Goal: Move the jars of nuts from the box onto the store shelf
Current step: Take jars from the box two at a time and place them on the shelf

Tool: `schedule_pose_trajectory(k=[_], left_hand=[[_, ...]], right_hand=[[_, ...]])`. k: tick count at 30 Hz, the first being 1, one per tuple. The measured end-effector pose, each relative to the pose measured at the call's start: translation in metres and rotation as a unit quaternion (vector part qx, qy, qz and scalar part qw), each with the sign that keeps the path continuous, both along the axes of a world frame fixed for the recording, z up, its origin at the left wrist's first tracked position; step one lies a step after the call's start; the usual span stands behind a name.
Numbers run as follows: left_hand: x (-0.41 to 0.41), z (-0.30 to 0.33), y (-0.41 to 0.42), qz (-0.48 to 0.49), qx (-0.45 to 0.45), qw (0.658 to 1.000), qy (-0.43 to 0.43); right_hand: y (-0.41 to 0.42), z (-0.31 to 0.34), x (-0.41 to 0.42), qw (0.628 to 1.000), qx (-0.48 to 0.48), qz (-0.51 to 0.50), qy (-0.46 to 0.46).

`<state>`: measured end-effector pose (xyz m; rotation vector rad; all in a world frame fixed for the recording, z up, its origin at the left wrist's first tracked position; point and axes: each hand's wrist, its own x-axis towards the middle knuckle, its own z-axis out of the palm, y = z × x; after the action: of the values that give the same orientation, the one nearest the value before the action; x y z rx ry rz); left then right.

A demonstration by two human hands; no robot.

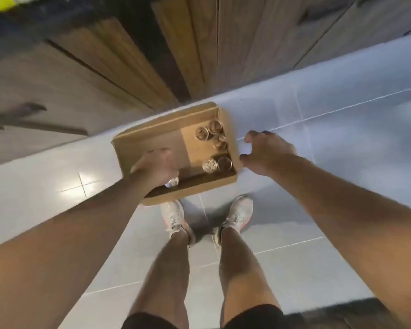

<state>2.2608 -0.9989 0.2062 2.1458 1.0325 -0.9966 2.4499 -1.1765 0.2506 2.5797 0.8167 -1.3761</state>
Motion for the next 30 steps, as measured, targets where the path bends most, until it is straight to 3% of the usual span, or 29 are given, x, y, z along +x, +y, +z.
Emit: schedule_pose_trajectory(k=[9,15,18,23,30], left_hand=[[-0.049,-0.255,-0.005,0.030,0.009,0.998,0.057],[-0.096,-0.366,-0.024,0.079,0.005,0.993,0.088],[-0.102,-0.391,-0.021,0.122,0.011,0.988,0.094],[-0.110,-0.394,-0.012,0.068,0.033,0.994,0.084],[-0.103,-0.338,0.007,0.037,0.042,0.998,0.031]], right_hand=[[0.017,-0.261,-0.072,0.994,0.056,0.043,0.082],[0.038,-0.367,-0.111,0.991,0.028,0.132,0.011],[0.047,-0.398,-0.125,0.983,-0.009,0.182,-0.029],[0.053,-0.417,-0.128,0.969,-0.044,0.236,-0.062],[0.050,-0.372,-0.116,0.991,0.048,0.125,-0.020]])
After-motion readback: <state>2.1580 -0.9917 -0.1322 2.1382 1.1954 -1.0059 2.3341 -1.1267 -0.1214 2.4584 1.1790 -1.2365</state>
